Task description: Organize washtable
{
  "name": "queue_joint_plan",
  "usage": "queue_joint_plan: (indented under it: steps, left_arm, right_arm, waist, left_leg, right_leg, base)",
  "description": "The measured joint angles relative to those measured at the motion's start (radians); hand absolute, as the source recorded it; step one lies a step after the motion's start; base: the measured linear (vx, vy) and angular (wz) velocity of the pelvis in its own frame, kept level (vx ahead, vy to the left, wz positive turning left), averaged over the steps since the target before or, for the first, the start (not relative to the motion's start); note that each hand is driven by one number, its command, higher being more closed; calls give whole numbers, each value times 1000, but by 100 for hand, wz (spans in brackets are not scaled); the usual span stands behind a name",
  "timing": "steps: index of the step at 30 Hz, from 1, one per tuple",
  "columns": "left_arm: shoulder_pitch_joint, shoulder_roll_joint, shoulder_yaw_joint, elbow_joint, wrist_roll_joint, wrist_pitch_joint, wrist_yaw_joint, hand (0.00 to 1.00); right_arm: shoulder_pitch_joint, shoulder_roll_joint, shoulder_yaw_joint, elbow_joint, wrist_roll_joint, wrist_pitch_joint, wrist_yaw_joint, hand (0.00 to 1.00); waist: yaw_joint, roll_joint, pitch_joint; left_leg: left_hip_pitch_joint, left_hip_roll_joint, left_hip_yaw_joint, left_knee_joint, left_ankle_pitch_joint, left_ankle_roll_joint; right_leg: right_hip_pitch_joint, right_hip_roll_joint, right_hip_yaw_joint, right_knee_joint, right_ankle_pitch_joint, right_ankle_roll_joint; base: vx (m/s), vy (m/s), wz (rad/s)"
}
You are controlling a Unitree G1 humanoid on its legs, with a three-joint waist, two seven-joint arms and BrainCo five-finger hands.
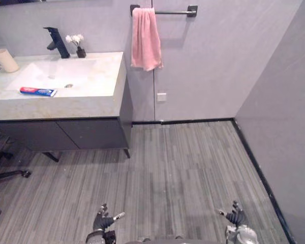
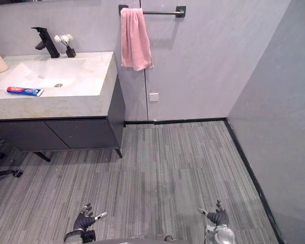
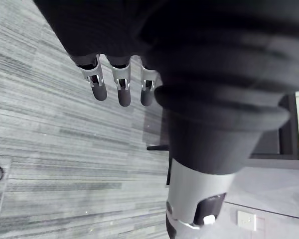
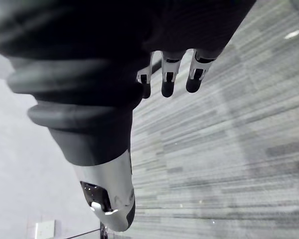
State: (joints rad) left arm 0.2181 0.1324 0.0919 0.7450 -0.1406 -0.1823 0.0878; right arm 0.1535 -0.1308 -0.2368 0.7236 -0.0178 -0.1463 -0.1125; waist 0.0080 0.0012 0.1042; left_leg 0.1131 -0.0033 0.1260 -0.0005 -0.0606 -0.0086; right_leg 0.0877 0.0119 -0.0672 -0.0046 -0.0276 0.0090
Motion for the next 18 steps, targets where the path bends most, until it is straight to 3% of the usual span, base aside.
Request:
queue_joint_plan:
  steps: [5,14,15,18]
  left_arm:
    - [2,12,3,-54,36,-5,-2,0]
    - [2,11,12,-79,37,-12,-20,0]
    - [6,8,11,-91,37,-12,-20,0]
    - [19,7,10,-125,37,-12,-19,0]
  right_arm:
    - [-10,-38,7,-41,-76,-4,9,0]
    - [-24,-42,11,-43,-66,-3,20,0]
    - [-25,-42,11,-43,-62,-2,20,0]
    - [-29,-42,11,-43,-60,-1,20,0]
  waist:
    - [-15,15,20]
    - [-23,16,34]
    - [-24,18,34]
    - [-22,18,36]
  left_leg:
    - [28,0,-13,0,0,0]
    - [15,2,-14,0,-4,3]
    - [4,3,-11,3,-14,17]
    - [-27,4,6,24,-36,14]
  right_leg:
    - [38,-1,-16,0,0,1]
    - [27,0,-16,-2,-7,9]
    - [10,1,-14,-1,-12,8]
    - [-20,2,3,3,-19,12]
  base:
    - [72,-12,7]
    - [-31,-15,0]
    - [-85,-18,-3]
    - [-73,-7,-15]
